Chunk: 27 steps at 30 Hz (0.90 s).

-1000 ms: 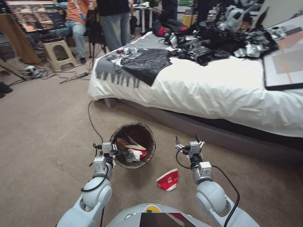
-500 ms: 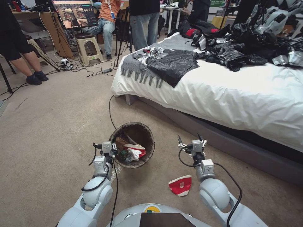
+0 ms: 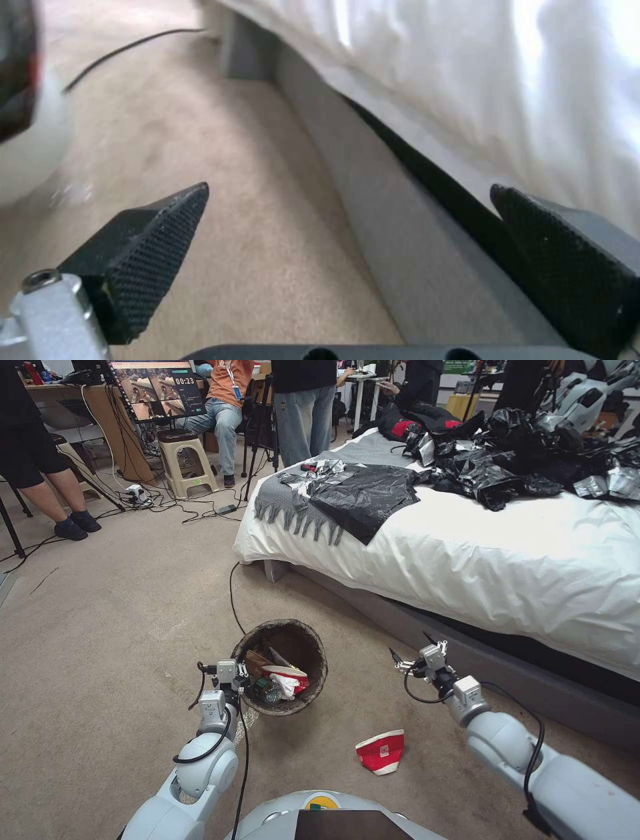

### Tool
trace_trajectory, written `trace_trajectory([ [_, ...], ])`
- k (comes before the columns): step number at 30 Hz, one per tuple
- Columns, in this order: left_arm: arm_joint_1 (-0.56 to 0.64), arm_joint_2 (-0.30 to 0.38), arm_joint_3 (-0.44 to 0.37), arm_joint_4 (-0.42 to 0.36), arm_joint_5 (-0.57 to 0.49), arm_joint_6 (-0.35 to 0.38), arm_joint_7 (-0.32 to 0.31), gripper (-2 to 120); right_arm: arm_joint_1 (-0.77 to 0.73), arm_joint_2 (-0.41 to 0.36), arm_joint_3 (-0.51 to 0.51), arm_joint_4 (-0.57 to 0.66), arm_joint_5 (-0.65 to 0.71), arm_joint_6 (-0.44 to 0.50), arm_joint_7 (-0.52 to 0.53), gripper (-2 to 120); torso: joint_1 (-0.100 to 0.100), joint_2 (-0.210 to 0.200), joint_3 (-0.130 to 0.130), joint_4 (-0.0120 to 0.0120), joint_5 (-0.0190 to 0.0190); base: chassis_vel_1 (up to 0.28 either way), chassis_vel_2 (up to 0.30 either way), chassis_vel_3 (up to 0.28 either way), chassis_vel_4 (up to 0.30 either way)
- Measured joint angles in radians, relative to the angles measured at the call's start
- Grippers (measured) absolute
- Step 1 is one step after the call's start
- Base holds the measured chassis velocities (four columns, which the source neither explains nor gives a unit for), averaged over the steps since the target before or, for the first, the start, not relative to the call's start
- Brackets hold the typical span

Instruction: Pick up the trash bin, then pick up the garbage from the floor and place it into the trash bin.

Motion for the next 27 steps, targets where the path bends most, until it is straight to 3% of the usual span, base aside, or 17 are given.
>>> trace_trajectory([
  [1, -0.003, 0.002, 0.002, 0.003, -0.001, 0.000, 0.000, 0, 0.011, -0.049, -0.015, -0.027, 0.008, 0.040, -0.059, 100, 0.000, 0.000, 0.000, 0.0001, -0.0003, 0.000, 0.000, 0.000, 0.000],
  [4, -0.006, 0.003, 0.005, 0.006, -0.001, -0.001, 0.000, 0, 0.021, -0.086, -0.028, -0.052, 0.011, 0.081, -0.114, 100, 0.000, 0.000, 0.000, 0.0000, -0.0003, 0.000, 0.000, 0.000, 0.000],
  [6, -0.010, 0.004, 0.010, 0.011, -0.001, -0.001, 0.000, 0, 0.040, -0.138, -0.051, -0.097, 0.018, 0.140, -0.230, 100, 0.000, 0.000, 0.000, 0.0000, -0.0002, 0.000, 0.000, 0.000, 0.000],
  [8, -0.012, 0.004, 0.011, 0.013, -0.001, -0.001, 0.001, 0, 0.049, -0.151, -0.060, -0.113, 0.021, 0.156, -0.269, 100, 0.000, 0.000, 0.000, -0.0001, -0.0003, 0.000, 0.000, 0.000, 0.000],
  [10, -0.018, 0.002, 0.017, 0.018, -0.001, -0.002, 0.000, 0, 0.075, -0.178, -0.084, -0.148, 0.031, 0.181, -0.382, 100, 0.000, 0.000, 0.000, 0.0000, -0.0001, 0.000, 0.000, 0.000, 0.000],
  [20, -0.022, 0.001, 0.022, 0.019, -0.001, -0.002, 0.000, 0, 0.087, -0.186, -0.100, -0.169, 0.032, 0.194, -0.444, 100, 0.000, 0.000, 0.000, 0.0000, -0.0003, 0.000, 0.000, 0.000, 0.000],
  [22, -0.026, 0.001, 0.026, 0.020, -0.001, -0.002, -0.001, 0, 0.094, -0.187, -0.117, -0.194, 0.030, 0.198, -0.521, 100, 0.000, 0.000, 0.000, -0.0001, -0.0003, 0.000, 0.000, 0.000, 0.000],
  [27, -0.030, 0.000, 0.030, 0.022, 0.000, -0.002, -0.001, 0, 0.110, -0.177, -0.145, -0.204, 0.019, 0.195, -0.587, 100, 0.000, 0.000, 0.000, -0.0001, -0.0003, 0.000, 0.000, 0.000, 0.000],
])
